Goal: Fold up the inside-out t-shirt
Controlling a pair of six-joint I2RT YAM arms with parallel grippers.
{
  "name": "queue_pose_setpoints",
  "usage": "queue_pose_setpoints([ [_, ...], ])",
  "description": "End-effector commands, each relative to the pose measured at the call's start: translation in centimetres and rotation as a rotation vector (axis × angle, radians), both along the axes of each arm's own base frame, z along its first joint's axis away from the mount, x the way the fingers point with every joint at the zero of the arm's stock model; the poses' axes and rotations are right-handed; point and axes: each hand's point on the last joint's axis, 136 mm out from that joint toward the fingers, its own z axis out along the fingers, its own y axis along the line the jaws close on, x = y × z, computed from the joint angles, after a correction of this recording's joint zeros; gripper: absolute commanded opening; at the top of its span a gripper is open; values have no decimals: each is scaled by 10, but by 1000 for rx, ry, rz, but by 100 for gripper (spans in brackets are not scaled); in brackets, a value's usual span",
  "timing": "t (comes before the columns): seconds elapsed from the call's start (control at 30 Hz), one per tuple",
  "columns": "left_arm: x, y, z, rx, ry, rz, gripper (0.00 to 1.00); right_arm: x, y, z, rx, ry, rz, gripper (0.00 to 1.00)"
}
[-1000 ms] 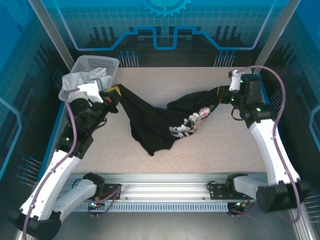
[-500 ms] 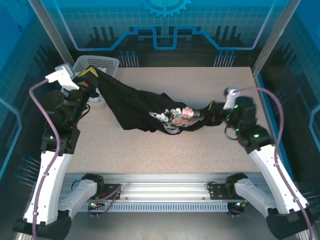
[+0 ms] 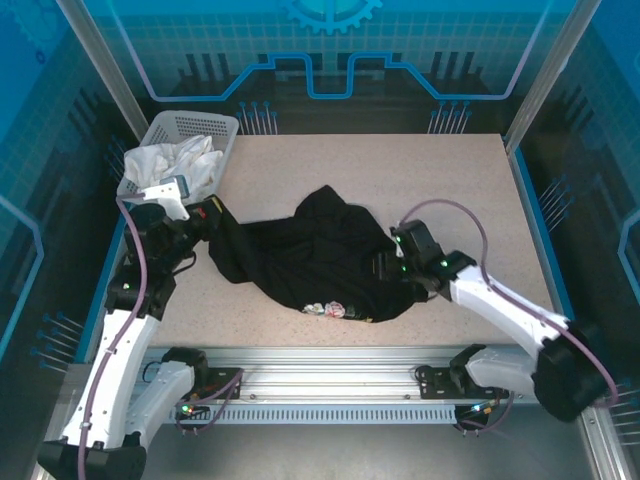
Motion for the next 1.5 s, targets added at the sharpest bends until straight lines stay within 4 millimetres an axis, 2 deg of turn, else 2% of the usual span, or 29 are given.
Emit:
queue_pose_setpoints([
  [0.0,-6,-5,0,-3,-17,-40,0,27,9,-3,-8,11,52,55],
  [0.13,-6,-8,-3,-13,-14,-56,0,45,26,-13,5,57,93,55],
  [0.4,-3,-10,-11,-19,-3,-66,0,50,57,-39,29,154,195,53],
  [0.5,-3,-10,-11,-17,-4,-67,0,52,63,-53,28,189,199,45],
  [0.6,-3,-11,-11,-16,-4,-73,0,56,61,-52,21,176,190,19],
  [0.67,-3,-10,-10,-15,-2,-69,0,60,57,-33,22,122,183,10],
  [0.77,-2,-4,-2,-9,-10,-33,0,67,39,15,36,2,159,1],
  [0.87,-2,4,20,-20,-55,3,0,69,11,74,94,-131,117,0],
  [0.93,-1,11,41,-32,-99,27,0,66,-9,112,150,-215,91,0],
  [1.03,-3,23,77,-43,-177,65,0,57,-34,147,169,-298,47,0],
  [1.1,-7,31,99,-44,-227,94,0,49,-45,159,162,-331,27,0],
  [1.17,-10,37,112,-40,-254,111,0,42,-49,165,166,-347,16,0],
  [1.27,-13,44,112,-23,-243,135,0,35,-40,156,220,-325,22,0],
  [1.33,-15,53,102,-4,-218,177,0,26,-25,131,251,-278,26,0],
  [1.47,-19,68,77,54,-162,250,0,-17,2,39,196,-122,16,2],
])
